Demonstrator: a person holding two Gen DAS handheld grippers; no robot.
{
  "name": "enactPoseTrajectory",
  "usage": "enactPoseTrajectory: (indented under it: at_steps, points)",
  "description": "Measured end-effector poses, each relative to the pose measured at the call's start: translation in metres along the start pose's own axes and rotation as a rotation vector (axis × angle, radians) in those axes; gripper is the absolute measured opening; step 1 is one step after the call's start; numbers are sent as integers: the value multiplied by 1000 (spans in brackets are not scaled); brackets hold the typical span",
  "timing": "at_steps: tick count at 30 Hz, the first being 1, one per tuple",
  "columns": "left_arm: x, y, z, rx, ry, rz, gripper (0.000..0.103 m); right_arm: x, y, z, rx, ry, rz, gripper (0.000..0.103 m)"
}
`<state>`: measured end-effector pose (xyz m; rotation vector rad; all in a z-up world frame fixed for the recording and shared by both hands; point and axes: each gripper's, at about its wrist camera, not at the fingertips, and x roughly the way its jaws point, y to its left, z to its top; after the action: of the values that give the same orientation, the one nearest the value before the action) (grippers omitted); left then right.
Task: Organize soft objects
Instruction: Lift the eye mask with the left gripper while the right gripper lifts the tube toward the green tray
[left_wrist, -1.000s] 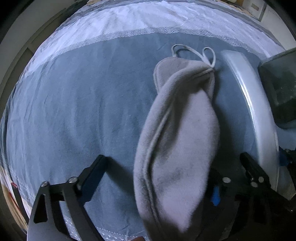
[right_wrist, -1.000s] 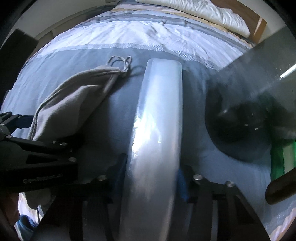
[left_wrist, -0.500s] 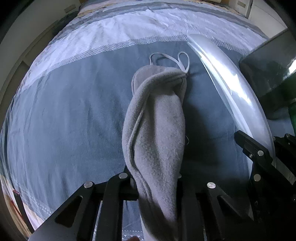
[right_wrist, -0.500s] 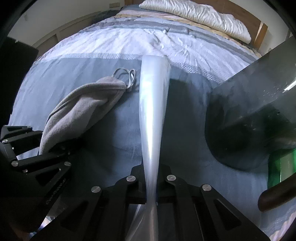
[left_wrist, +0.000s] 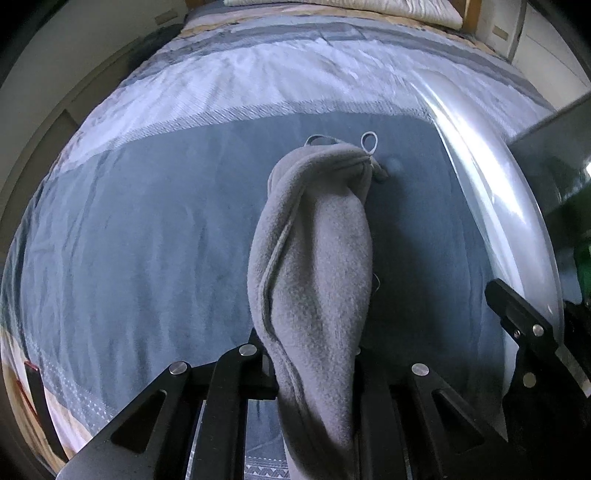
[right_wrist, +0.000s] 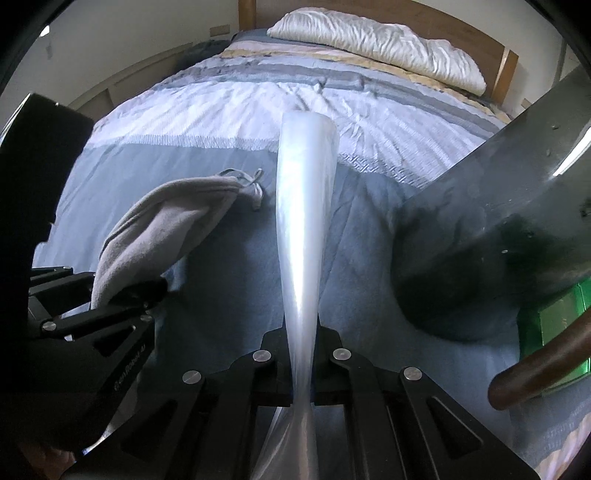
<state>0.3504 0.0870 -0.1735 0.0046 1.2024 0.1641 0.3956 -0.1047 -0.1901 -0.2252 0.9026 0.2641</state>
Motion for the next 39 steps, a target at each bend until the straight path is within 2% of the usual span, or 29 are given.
enactPoseTrajectory:
  at_steps: [11,22,39]
  points:
    - [-27,1,-9,-13,-43,74,11,-31,-2,-15,-38,-24,34,4]
    - [-47,4,-13,-35,-55,82,11,-65,-4,-30,-87,-32,66,4]
    - [-82,4,-46,-45,-66,76,11,-131,-7,-68,-174,-29,105,4]
